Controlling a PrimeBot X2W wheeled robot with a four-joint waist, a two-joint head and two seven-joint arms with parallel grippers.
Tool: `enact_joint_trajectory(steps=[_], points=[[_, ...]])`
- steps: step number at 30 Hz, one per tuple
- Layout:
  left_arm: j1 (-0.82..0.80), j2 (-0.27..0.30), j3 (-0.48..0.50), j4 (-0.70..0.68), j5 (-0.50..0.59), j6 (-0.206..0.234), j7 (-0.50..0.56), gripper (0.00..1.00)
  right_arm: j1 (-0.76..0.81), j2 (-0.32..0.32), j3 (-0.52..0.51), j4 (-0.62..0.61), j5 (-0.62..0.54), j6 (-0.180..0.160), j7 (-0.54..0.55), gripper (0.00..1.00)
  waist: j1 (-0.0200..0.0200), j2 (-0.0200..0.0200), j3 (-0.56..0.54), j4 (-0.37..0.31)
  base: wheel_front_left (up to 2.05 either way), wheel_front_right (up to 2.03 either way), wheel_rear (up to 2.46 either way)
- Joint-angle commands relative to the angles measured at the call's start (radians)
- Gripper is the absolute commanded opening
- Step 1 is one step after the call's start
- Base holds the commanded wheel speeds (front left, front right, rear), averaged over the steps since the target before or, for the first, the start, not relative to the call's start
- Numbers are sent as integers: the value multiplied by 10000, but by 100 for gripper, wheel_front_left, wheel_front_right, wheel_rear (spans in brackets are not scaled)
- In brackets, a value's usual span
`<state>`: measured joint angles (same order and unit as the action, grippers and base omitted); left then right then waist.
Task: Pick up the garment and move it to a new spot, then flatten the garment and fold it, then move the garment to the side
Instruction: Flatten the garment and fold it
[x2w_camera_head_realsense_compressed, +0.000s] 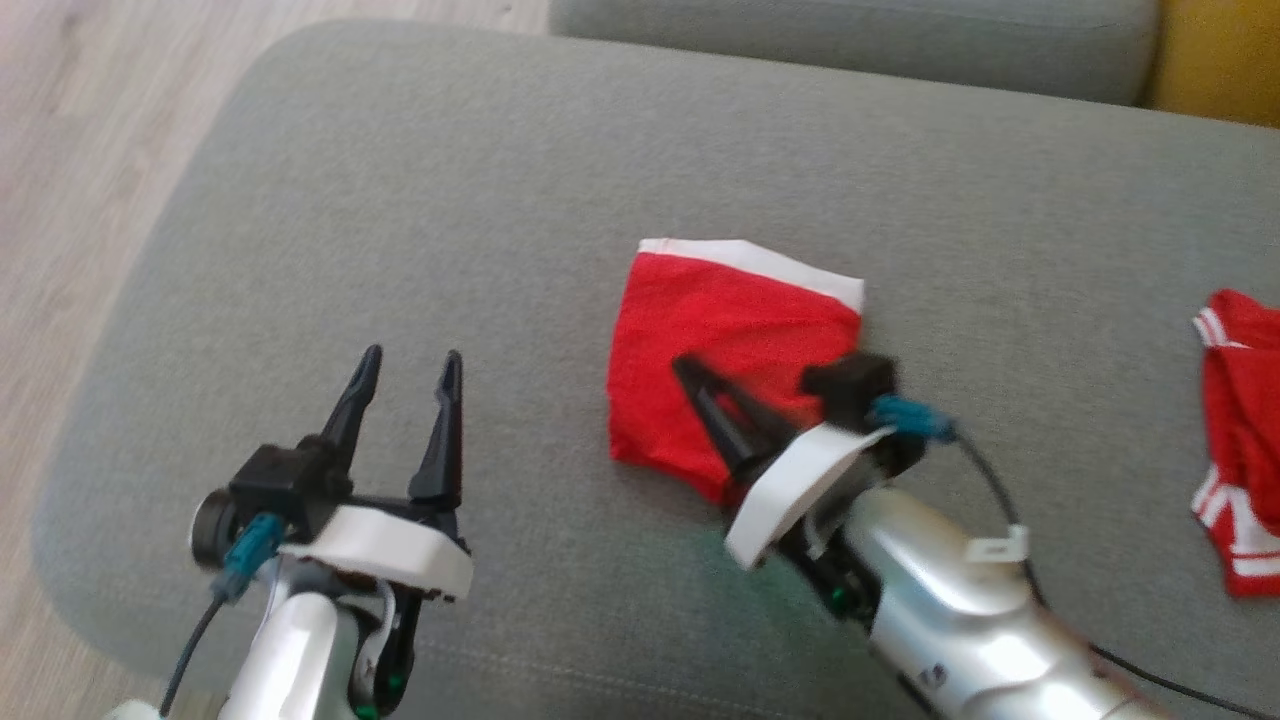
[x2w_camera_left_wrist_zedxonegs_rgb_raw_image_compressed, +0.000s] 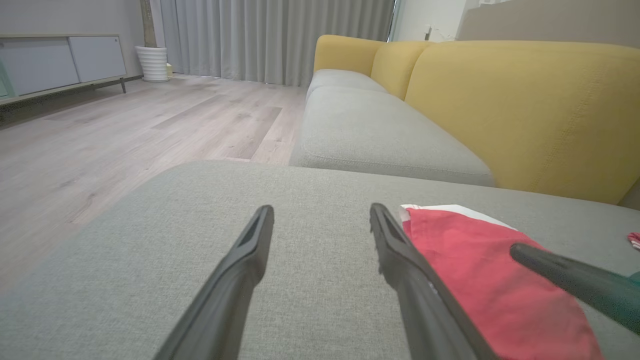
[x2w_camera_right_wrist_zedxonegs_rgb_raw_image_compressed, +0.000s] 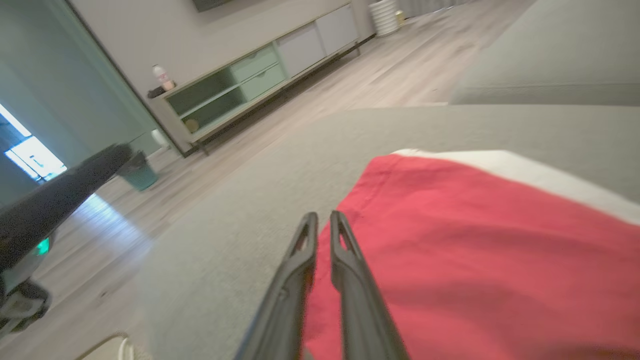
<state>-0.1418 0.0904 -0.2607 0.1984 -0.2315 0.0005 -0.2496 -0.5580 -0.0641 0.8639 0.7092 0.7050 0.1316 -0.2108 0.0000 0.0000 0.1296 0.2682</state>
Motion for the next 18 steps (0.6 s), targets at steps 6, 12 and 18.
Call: enact_joint_trajectory(steps=[6, 12, 18], points=[[97, 274, 595, -522, 13, 126, -121, 100, 594, -126, -2304, -654, -1101, -9, -427, 100, 0, 0, -373, -763, 0, 0, 0], [280, 425, 734, -602, 25, 214, -121, 100, 1821, -381, -5067, -1923, -2825, -9, -395, 100, 0, 0, -639, -1306, 0, 0, 0], [525, 576, 687, -712, 33, 218, -64, 100, 3432, -301, -7323, -4281, -4510, -9, 601, 100, 0, 0, -908, -1649, 0, 0, 0]])
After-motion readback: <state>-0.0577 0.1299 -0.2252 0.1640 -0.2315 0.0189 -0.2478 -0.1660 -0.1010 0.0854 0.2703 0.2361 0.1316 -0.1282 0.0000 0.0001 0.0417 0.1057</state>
